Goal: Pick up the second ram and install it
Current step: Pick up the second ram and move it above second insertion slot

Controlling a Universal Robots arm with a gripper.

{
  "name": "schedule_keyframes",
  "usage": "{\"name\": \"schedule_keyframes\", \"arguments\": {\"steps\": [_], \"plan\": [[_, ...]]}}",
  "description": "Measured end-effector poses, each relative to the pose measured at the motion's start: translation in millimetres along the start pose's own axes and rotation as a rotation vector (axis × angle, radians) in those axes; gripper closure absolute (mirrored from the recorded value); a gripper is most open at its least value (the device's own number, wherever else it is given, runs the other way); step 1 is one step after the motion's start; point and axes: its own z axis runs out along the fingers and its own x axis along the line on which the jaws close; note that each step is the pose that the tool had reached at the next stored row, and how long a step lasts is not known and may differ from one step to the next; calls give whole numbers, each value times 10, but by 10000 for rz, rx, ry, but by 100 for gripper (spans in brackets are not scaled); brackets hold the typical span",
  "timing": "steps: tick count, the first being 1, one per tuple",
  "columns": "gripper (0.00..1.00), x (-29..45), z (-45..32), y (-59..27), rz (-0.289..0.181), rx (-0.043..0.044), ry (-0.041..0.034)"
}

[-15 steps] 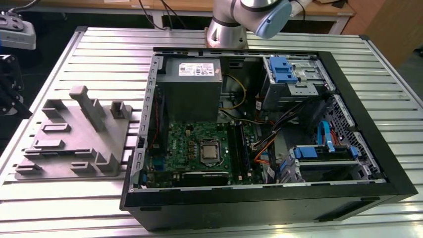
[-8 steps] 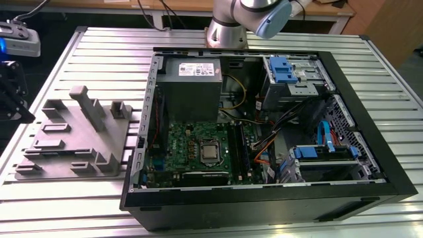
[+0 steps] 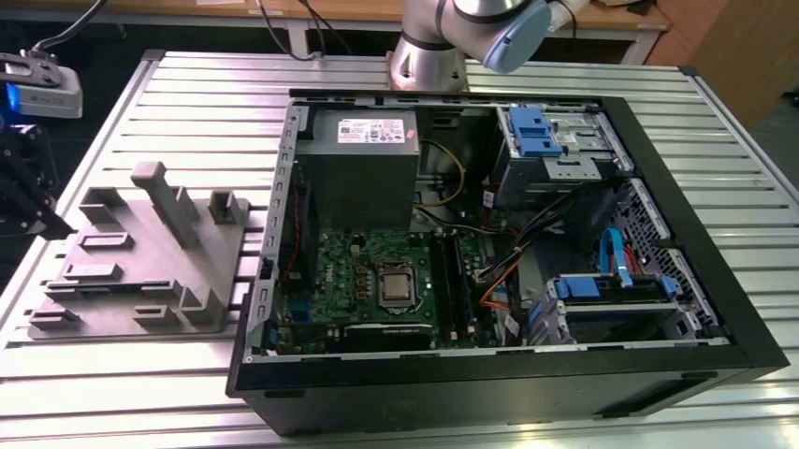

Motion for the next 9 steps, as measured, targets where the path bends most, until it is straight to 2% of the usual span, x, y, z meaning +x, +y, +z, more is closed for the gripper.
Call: {"name": "schedule_keyframes", "arguments": {"steps": [9], "plan": [[90,20,105,5,12,0,0]]}}
